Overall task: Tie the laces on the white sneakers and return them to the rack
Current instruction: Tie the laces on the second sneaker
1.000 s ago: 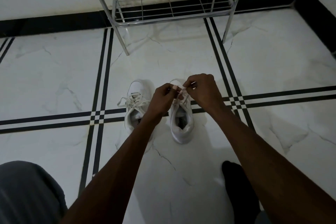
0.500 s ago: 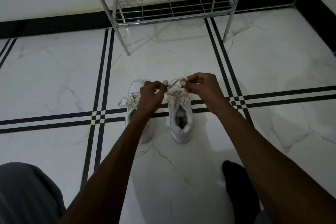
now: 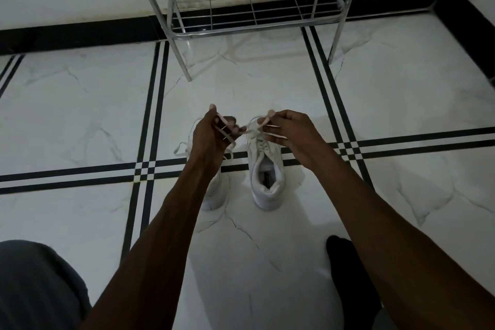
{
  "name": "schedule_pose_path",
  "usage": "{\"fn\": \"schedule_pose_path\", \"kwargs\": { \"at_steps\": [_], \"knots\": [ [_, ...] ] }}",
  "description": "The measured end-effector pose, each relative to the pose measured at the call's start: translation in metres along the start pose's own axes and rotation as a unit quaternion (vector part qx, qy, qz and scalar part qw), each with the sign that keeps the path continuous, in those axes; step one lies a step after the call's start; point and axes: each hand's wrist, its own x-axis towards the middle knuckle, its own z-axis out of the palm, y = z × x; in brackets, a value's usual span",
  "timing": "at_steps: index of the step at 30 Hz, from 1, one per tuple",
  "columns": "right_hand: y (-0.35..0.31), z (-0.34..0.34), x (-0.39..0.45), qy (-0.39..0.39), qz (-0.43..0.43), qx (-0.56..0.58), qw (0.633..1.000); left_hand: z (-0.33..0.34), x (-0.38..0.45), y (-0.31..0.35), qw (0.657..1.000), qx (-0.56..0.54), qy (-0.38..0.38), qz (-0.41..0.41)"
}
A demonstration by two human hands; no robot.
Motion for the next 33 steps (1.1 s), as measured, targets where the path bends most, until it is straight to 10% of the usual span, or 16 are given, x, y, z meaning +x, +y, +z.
{"fn": "schedule_pose_path", "kwargs": {
  "at_steps": [13, 17, 21, 28, 33],
  "knots": [
    [0.049, -0.072, 0.011, 0.22, 0.148, 0.244, 0.933, -0.059, 0.013, -0.028, 0.901, 0.377, 0.167, 0.136],
    [0.054, -0.068, 0.017, 0.232, 0.116, 0.027, 0.965, -0.047, 0.011, -0.03, 0.874, 0.439, 0.117, 0.17],
    [0.056, -0.069, 0.016, 0.259, -0.035, -0.297, 0.918, -0.039, 0.013, -0.036, 0.784, 0.559, 0.136, 0.232],
    [0.051, -0.041, 0.014, 0.01, -0.154, -0.465, 0.872, -0.005, -0.01, -0.046, 0.682, 0.625, 0.241, 0.294],
    [0.057, -0.037, 0.018, 0.009, -0.161, -0.454, 0.876, -0.007, -0.001, -0.066, 0.616, 0.745, -0.02, 0.257]
  ]
}}
